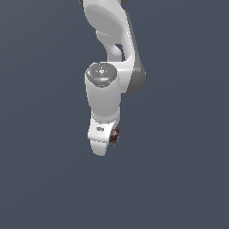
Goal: Pick up the object and move it to a goal position.
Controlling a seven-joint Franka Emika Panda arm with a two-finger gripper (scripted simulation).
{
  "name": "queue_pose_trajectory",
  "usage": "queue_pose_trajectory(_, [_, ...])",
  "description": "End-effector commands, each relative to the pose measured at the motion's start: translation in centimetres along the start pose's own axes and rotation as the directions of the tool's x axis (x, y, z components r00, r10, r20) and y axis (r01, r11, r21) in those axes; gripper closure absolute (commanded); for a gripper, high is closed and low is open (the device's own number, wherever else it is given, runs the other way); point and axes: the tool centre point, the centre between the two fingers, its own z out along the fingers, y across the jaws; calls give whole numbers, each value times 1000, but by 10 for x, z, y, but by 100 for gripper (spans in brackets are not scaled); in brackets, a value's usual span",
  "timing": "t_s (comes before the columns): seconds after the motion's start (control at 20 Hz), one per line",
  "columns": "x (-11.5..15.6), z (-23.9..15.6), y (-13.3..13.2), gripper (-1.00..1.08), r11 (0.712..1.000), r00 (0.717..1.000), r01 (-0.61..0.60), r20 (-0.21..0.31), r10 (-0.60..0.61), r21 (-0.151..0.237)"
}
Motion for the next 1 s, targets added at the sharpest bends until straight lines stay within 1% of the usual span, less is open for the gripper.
queue_pose_trajectory(0.0, [-9,-18,12,108,1000,1000,1,0,-1,1])
queue_pose_trajectory(0.5, [-37,-71,51,108,1000,1000,0,1,0,1])
queue_pose_trajectory(0.95, [-48,-93,68,108,1000,1000,-1,3,1,1])
